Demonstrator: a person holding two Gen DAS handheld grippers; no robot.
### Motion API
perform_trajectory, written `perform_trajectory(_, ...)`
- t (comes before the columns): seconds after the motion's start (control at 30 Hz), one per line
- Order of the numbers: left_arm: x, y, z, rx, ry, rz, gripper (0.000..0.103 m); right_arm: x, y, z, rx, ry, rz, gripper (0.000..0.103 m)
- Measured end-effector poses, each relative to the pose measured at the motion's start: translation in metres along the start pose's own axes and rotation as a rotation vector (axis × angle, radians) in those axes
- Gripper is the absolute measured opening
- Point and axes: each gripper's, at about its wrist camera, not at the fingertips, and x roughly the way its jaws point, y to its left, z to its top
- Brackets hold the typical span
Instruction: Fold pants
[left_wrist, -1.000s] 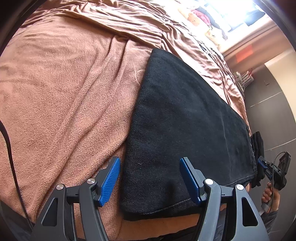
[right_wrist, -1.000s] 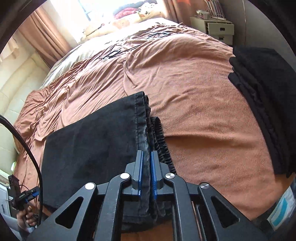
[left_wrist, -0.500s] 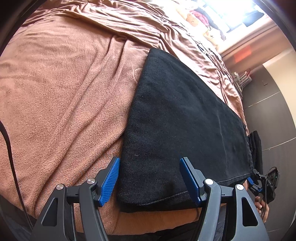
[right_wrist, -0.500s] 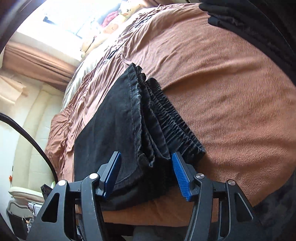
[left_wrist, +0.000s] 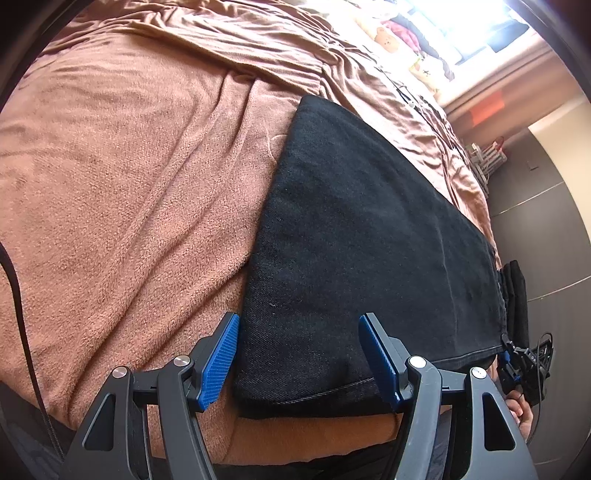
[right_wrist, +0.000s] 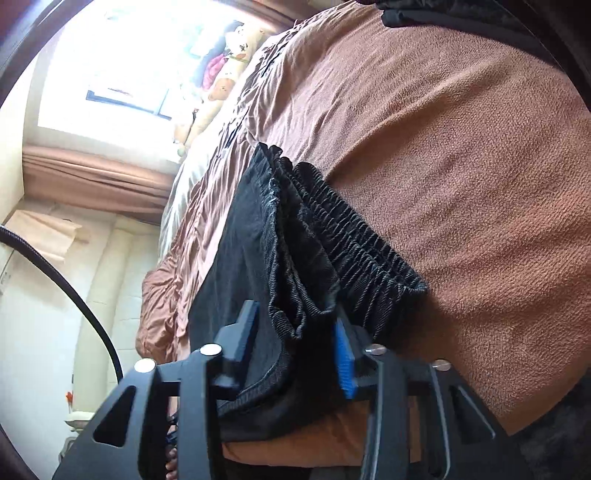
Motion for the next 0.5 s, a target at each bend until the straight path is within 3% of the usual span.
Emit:
perform_trajectory(0.23,0.003,-0.004,-0.001,0.004,0.003,0.015,0.068,-0.031,0.014,0.006,-0.054,-0.065,-0.040,0.009)
perform_trajectory(0.5,0.000,-0.007,0.001,0.010,-0.002,0.010,0.068,-0.050,0.010,-0.005,-0.050,-0.070,-0.085,0.009)
